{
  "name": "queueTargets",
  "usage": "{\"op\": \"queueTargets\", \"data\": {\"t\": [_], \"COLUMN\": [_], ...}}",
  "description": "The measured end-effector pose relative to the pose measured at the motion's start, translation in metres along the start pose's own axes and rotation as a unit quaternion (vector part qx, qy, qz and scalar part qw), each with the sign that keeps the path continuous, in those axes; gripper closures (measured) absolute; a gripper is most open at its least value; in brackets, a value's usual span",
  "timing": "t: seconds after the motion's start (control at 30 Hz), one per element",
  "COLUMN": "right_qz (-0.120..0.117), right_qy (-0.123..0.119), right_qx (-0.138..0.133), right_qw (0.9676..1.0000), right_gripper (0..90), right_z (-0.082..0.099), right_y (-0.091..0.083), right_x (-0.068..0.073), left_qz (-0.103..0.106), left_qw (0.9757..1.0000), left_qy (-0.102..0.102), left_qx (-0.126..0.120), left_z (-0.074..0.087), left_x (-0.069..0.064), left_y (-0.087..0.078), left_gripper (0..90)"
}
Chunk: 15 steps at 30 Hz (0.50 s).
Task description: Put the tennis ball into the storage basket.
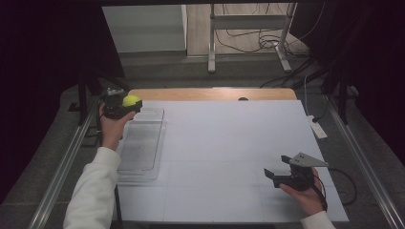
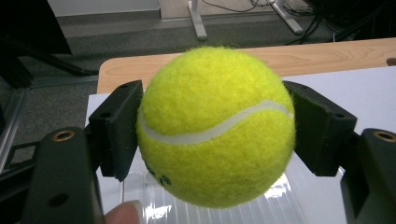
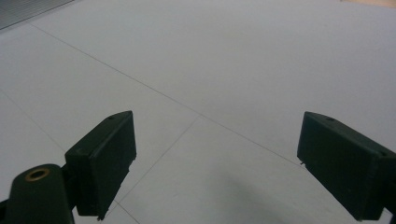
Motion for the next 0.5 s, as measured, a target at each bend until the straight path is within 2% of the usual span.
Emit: {"op": "queueTargets", "data": {"t": [0.5], "right_qz": [0.000], "right_qy": [0.000], "right_qx": [0.000], "right_qw": [1.0000], "right_gripper": [12.2], "right_z": [0.0002], "right_y": [0.0002], "right_x": [-0.0004], "left_qz": [-0.006], "left_qw": [0.9998], "left_qy": [-0.006], "left_qx": [0.020], "left_z": [0.0051], "left_x": [0.0052], "left_y": [0.0081], "left_gripper": [26.5]}}
Point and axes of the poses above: each handheld gripper's, and its own axes: y roughly forward along the jaws, z roughly out of its underside, x roughly to its left, the point moved 2 cm from there along y, roughly forward along the jaws, and after that the axes turned 5 degrees about -x, right-handed, at the moved point
